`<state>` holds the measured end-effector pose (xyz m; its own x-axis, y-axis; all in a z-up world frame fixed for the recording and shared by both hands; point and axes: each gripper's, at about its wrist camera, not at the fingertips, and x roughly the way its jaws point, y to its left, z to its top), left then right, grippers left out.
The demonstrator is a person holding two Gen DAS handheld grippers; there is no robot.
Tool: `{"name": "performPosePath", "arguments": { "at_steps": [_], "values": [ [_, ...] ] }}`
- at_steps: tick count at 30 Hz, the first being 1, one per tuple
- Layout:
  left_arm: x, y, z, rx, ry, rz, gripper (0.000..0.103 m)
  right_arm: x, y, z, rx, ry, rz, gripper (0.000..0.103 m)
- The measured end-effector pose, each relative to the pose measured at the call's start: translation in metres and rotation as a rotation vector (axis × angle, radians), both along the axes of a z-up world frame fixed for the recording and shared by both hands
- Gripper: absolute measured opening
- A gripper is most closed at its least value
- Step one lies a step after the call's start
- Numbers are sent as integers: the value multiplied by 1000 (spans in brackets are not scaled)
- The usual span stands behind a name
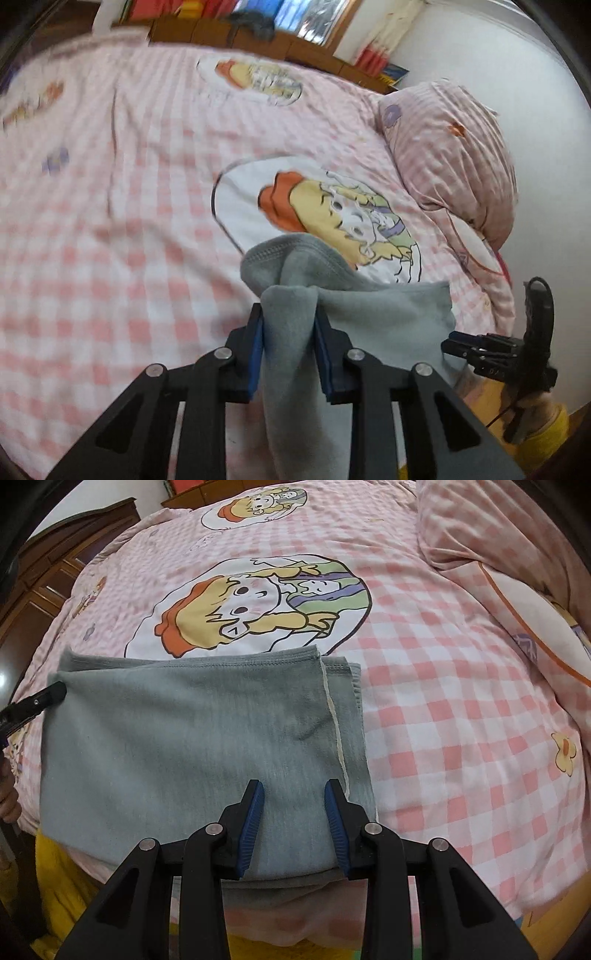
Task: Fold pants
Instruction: 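Fold the pants bundle over again with the right gripper and flatten it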
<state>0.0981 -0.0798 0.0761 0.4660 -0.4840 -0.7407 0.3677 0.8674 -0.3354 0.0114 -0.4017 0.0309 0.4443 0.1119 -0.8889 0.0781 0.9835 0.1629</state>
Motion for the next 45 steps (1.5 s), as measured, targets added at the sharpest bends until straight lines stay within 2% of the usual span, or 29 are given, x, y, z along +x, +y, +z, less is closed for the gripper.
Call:
{"name": "performPosePath", "arguments": {
  "at_steps": [1, 3, 4, 5, 9, 12, 15, 17, 19, 22, 24, 28, 31, 32, 34, 36, 40, 42, 45],
  "values": [
    [3, -2, -1, 36, -5, 7, 31, -1, -2, 1, 10, -3, -11, 35],
    [9, 0, -7, 170, -28, 82, 31, -6, -6, 4, 39, -12, -48, 35],
    [11, 3, -9, 208, -36, 112, 33, -11, -10, 8, 59, -20, -77, 35],
    [12, 10, -10, 213, -30, 131, 33, -16, -14, 11, 77, -31, -109, 35],
    [8, 31, -5, 122, -8, 145, 33, -48, -29, 24, 144, -92, -243, 37],
    [0, 21, 5, 80, -31, 96, 33, -67, -39, 21, 209, -107, -331, 48],
    [-6, -2, 12, 45, -60, 20, 33, -74, -44, 6, 241, -90, -372, 49],
    [-4, -23, 8, 61, -61, -18, 33, -72, -46, -5, 290, -73, -390, 49],
    [7, -40, -6, 89, -29, -41, 33, -68, -48, -15, 347, -84, -395, 49],
    [31, -52, -42, 170, 41, -16, 32, -65, -48, -19, 432, -116, -399, 49],
    [44, -49, -60, 151, 89, 9, 32, -62, -49, -21, 521, -145, -392, 51],
    [44, -42, -51, 103, 114, 38, 32, -56, -50, -29, 544, -148, -404, 51],
    [28, -36, -36, 78, 112, 41, 32, -57, -53, -35, 570, -159, -426, 49],
    [21, -33, -29, 71, 108, 41, 32, -58, -53, -35, 570, -164, -431, 47],
    [3, -29, -20, 56, 98, 25, 34, -59, -51, -35, 529, -165, -442, 33],
    [-19, -29, -15, 59, 102, 7, 36, -62, -48, -30, 502, -191, -447, 26],
    [-46, -37, -30, 115, 156, -22, 36, -65, -31, -5, 369, -244, -415, 22],
    [-52, -41, -41, 174, 158, -29, 36, -63, -20, 9, 290, -263, -375, 22],
    [-57, -44, -37, 197, 137, -23, 36, -59, -2, 29, 178, -294, -308, 21]
  ]
}}
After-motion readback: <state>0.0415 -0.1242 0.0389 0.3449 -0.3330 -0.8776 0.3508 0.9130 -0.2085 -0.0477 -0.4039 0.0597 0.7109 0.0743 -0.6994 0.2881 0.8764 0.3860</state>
